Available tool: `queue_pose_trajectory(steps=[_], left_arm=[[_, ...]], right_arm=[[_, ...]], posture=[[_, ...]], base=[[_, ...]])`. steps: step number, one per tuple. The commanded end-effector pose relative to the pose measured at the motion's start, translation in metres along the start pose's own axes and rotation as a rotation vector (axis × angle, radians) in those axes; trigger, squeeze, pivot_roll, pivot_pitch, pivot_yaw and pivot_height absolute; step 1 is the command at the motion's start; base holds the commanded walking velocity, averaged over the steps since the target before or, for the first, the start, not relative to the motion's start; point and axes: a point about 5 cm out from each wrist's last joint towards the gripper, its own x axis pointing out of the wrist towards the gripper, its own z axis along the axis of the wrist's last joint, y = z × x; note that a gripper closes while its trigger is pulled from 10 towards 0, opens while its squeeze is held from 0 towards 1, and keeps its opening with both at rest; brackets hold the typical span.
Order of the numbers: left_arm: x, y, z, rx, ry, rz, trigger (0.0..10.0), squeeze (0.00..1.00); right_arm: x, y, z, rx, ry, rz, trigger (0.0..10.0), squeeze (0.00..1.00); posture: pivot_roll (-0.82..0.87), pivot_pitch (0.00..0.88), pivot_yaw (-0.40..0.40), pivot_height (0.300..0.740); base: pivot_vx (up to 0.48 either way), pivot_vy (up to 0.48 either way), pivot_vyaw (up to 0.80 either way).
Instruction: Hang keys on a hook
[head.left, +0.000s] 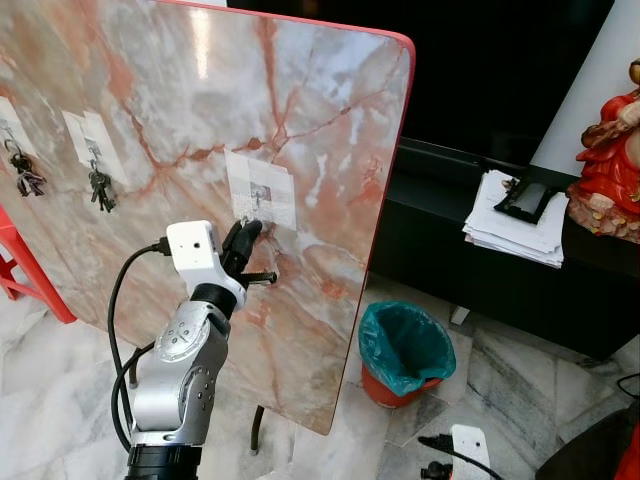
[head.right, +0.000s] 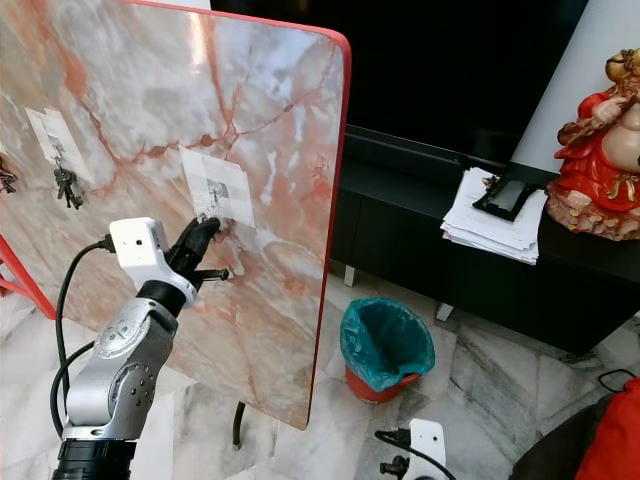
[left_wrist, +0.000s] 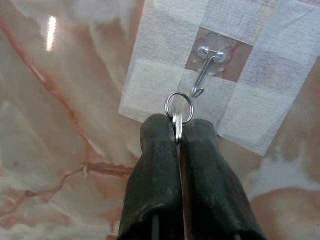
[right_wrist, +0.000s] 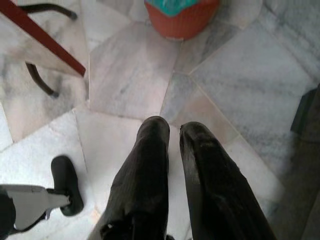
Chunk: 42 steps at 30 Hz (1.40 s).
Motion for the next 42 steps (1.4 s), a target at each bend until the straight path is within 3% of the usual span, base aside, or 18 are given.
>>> queue_pose_trajectory(steps=[1,19,37,42], left_arm=[[0.004,-0.002,0.002,0.002,0.007,-0.006,10.0,0.00],[0.006,-0.005,-0.002,0.012,0.035,-0.019,10.0,0.00],[0.005,-0.018,0.006,0.032,0.009,-0.101,10.0,0.00],[0.007,-0.017,0.010,0.043,-0.012,-0.090,10.0,0.00]], right_arm=[[0.000,-0.001,0.002,-0.003,0.007,-0.010,10.0,0.00],[-0.001,0.003,-0.010,-0.001,0.027,-0.011,10.0,0.00],[-0.001,-0.009,0.003,-0.001,0.005,-0.022,10.0,0.00],[-0.002,-0.008,-0.006,-0.001,0.012,-0.017,10.0,0.00]], posture=[[-0.04,0.000,-0.078,0.740],[-0.04,0.000,-0.080,0.740],[-0.04,0.000,-0.082,0.740],[-0.04,0.000,-0.082,0.740]], base=[[0.000,0.000,0.00],[0.000,0.000,0.00],[0.000,0.000,0.00],[0.000,0.000,0.00]])
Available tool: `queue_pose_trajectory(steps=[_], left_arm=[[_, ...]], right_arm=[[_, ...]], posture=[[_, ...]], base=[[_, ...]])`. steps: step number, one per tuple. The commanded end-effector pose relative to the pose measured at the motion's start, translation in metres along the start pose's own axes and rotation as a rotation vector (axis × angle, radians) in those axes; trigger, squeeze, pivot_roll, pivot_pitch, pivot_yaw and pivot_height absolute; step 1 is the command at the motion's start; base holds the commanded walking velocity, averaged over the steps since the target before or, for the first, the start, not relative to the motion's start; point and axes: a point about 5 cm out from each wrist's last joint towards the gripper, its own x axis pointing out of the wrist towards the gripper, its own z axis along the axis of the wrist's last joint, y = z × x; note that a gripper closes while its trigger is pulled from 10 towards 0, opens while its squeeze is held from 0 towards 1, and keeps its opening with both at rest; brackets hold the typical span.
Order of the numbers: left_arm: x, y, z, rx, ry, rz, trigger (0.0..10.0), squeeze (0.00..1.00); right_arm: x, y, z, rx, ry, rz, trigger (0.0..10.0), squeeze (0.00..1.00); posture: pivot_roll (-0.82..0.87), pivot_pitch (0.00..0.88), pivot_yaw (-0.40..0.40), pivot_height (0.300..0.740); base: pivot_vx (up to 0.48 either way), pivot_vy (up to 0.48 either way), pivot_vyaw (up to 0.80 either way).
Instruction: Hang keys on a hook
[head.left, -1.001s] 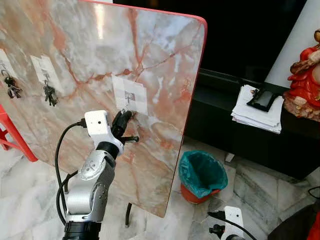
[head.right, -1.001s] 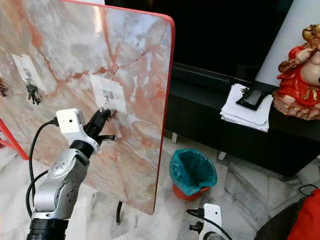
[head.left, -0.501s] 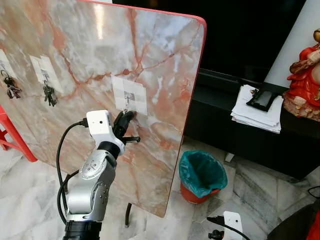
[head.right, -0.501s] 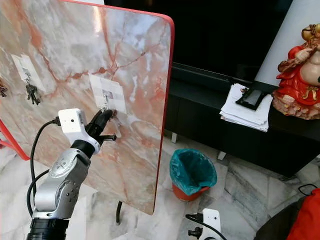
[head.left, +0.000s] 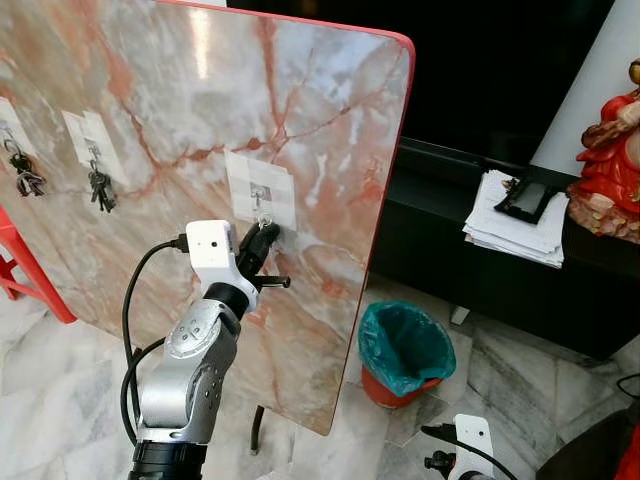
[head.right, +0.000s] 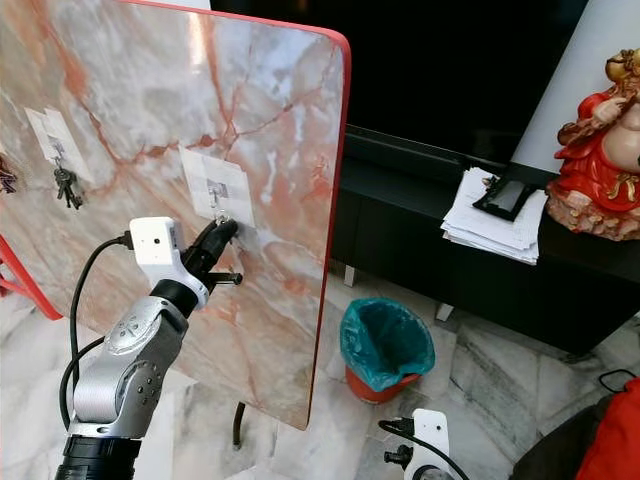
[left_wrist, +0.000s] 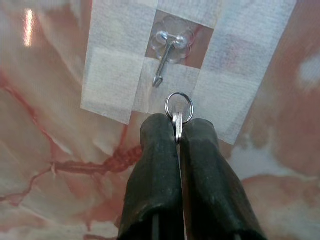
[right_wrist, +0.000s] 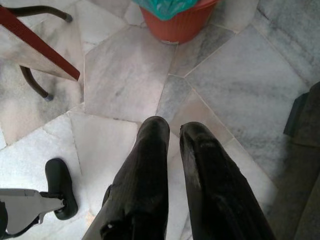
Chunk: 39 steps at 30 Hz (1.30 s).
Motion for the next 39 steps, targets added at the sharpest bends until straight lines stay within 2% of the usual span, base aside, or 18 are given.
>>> queue_pose_trajectory(steps=[1,8,10,19,39], left_arm=[[0.004,-0.003,0.013,0.028,-0.051,-0.003,10.0,0.00],[0.004,-0.002,0.016,0.031,-0.062,-0.003,10.0,0.00],[0.005,-0.004,0.016,0.031,-0.065,-0.008,10.0,0.00],[0.005,-0.001,0.019,0.027,-0.081,0.010,10.0,0.00],[0.005,0.002,0.017,0.004,-0.078,0.033,10.0,0.00]], right_arm=[[-0.001,-0.001,-0.006,0.001,0.010,-0.001,10.0,0.00],[-0.001,0.001,-0.007,0.000,0.010,0.003,10.0,0.00],[0.001,0.005,-0.001,-0.002,0.003,0.008,10.0,0.00],[0.002,0.017,0.002,-0.003,0.002,0.018,10.0,0.00],[0.003,0.019,0.007,-0.006,-0.004,0.019,10.0,0.00]], posture=[[-0.04,0.000,-0.082,0.740],[-0.04,0.000,-0.082,0.740],[-0.03,0.000,-0.083,0.740],[-0.03,0.000,-0.083,0.740],[-0.03,0.000,-0.085,0.740]], base=[[0.000,0.000,0.00],[0.000,0.000,0.00],[0.000,0.000,0.00],[0.000,0.000,0.00],[0.000,0.000,0.00]])
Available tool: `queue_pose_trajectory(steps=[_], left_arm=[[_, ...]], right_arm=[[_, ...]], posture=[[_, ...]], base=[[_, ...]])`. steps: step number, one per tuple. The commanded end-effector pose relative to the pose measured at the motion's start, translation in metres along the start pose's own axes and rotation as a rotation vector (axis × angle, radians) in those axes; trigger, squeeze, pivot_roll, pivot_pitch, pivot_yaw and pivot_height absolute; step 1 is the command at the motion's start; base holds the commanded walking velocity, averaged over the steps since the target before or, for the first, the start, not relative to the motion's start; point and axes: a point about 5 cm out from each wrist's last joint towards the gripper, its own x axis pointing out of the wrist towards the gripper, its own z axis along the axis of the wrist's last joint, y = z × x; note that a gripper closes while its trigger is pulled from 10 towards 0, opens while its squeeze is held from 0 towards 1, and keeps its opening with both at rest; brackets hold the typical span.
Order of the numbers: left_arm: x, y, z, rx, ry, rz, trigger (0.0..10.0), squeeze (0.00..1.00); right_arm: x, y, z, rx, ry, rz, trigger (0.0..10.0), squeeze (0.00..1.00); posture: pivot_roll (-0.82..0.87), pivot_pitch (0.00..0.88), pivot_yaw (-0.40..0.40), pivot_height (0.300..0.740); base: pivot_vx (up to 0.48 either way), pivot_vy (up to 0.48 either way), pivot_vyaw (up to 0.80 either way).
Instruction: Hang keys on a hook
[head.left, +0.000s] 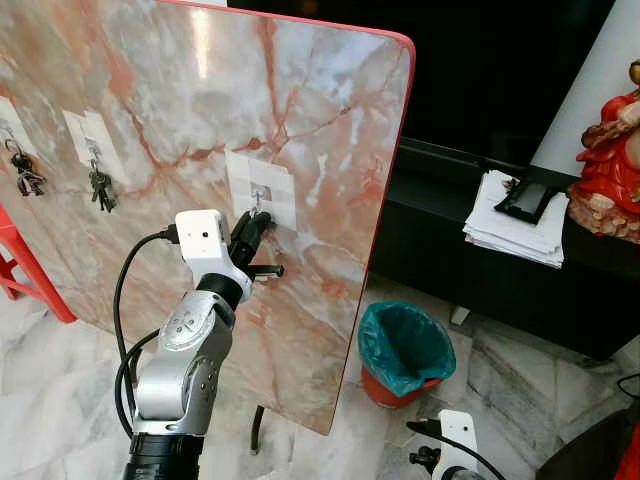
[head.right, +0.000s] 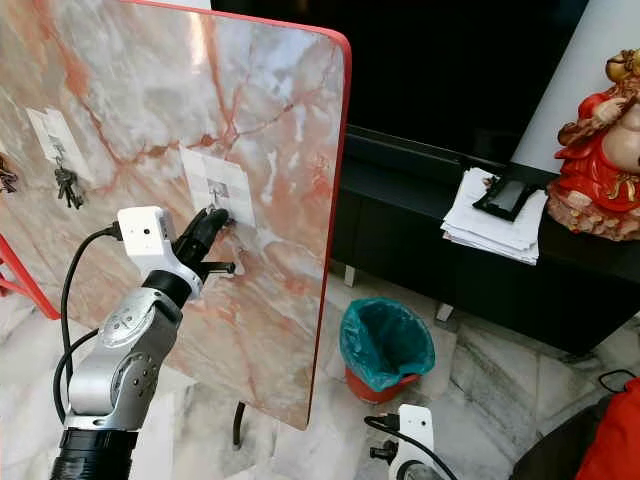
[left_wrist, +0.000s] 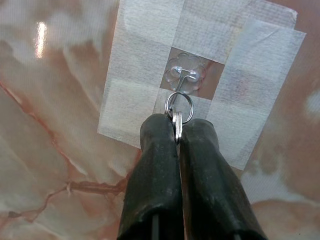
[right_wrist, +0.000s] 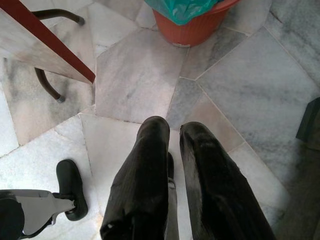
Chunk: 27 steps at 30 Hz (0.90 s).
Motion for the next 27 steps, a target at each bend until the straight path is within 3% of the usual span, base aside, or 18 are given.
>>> queue_pose_trajectory(steps=[1,27], left_arm=[[0.0028,-0.0034,0.0076,0.002,-0.032,-0.006,10.0,0.00],[0.0052,-0.0017,-0.0006,-0.063,0.030,0.012,10.0,0.00]], right_arm=[[-0.0001,-0.0012,-0.0004,-0.001,0.004,-0.005,10.0,0.00],[-0.0003,-0.0019,-0.0010,0.001,0.005,-0.004,10.0,0.00]], posture=[[-0.03,0.000,-0.085,0.740],[-0.04,0.000,-0.084,0.740]], base=[[0.000,0.000,0.00],[0.000,0.000,0.00]])
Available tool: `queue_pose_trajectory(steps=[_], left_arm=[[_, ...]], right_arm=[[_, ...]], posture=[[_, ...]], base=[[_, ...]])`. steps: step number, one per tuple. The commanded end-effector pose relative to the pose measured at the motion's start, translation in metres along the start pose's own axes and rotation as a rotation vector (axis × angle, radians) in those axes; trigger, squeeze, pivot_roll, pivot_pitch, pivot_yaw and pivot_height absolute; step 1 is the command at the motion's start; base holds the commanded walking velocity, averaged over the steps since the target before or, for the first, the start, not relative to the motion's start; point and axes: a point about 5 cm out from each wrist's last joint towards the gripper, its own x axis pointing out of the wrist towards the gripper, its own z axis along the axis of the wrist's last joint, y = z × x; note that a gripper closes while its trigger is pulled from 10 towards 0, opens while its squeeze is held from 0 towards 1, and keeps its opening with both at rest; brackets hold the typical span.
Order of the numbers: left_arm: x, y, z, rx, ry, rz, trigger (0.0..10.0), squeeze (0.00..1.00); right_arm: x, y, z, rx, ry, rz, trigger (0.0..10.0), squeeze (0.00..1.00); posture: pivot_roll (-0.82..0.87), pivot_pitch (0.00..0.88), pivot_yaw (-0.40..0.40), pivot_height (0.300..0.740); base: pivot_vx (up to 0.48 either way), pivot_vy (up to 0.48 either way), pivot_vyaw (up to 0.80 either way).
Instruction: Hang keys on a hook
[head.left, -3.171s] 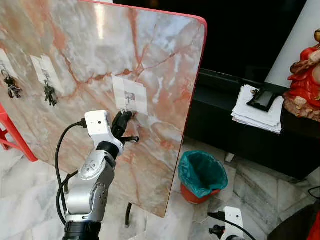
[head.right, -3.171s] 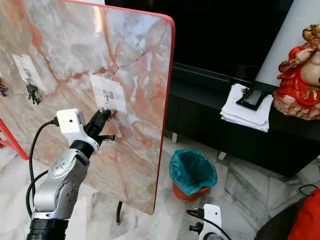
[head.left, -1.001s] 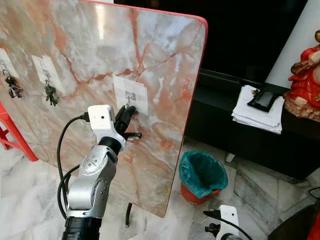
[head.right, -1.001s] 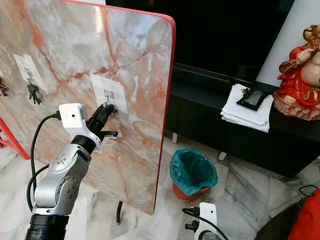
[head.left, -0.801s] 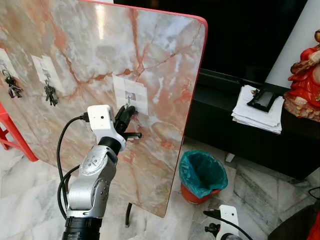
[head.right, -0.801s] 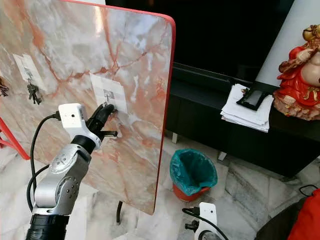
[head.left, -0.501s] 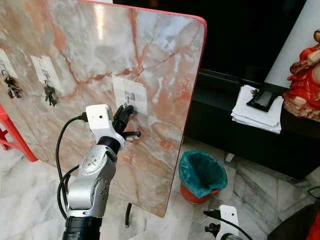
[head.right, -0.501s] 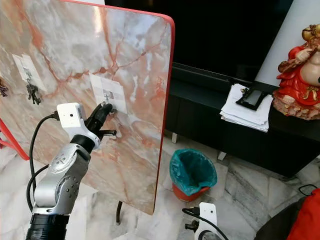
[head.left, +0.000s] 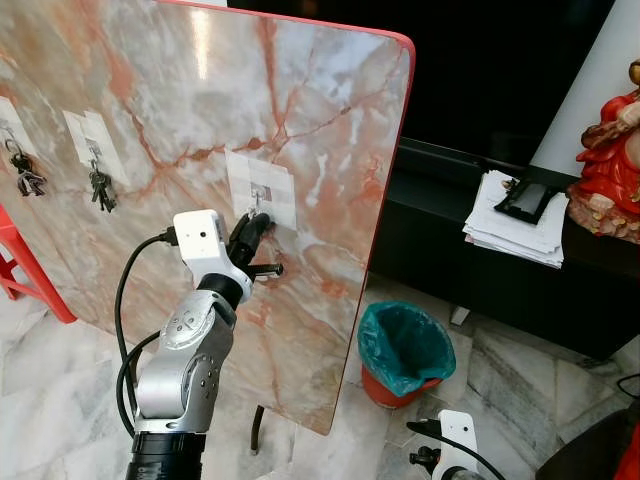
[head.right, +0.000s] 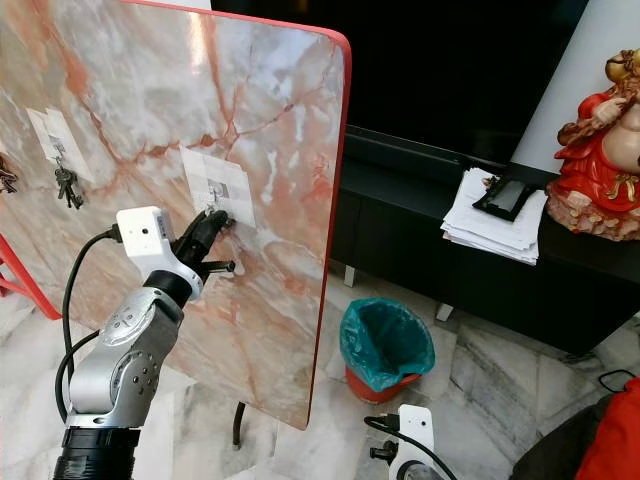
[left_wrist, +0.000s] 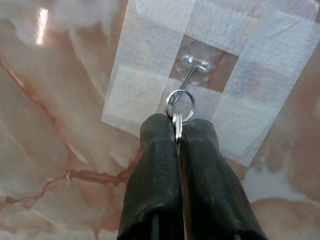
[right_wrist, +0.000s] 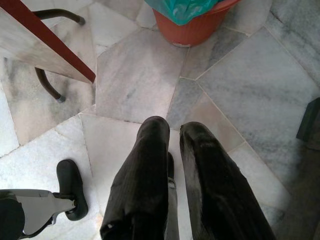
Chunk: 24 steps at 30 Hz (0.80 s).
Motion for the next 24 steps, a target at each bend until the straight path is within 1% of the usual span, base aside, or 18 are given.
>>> queue_pose_trajectory(steps=[1,15,19,21,24], left_arm=[[0.0041,-0.0028,0.0023,-0.017,0.000,-0.009,10.0,0.00],[0.0062,-0.0023,0.0031,-0.038,0.003,-0.003,10.0,0.00],[0.0060,-0.0020,0.0012,-0.016,0.019,-0.006,10.0,0.00],[0.0059,-0.0011,-0.0015,0.010,0.036,-0.003,10.0,0.00],[0.0058,-0.0002,-0.0043,-0.013,0.057,0.005,10.0,0.00]], right_arm=[[-0.0002,-0.0019,-0.0006,0.001,0.004,-0.005,10.0,0.00],[0.0000,-0.0018,0.0012,0.002,-0.001,-0.005,10.0,0.00],[0.0000,-0.0017,0.0014,0.001,-0.002,-0.005,10.0,0.00],[0.0000,-0.0017,0.0015,0.001,-0.002,-0.005,10.0,0.00],[0.0000,-0.0016,0.0014,0.001,-0.002,-0.004,10.0,0.00]], posture=[[-0.04,0.000,-0.084,0.740],[-0.04,0.000,-0.085,0.740],[-0.04,0.000,-0.086,0.740],[-0.04,0.000,-0.086,0.740],[-0.04,0.000,-0.086,0.740]], base=[[0.000,0.000,0.00],[0.000,0.000,0.00],[0.000,0.000,0.00],[0.000,0.000,0.00],[0.000,0.000,0.00]])
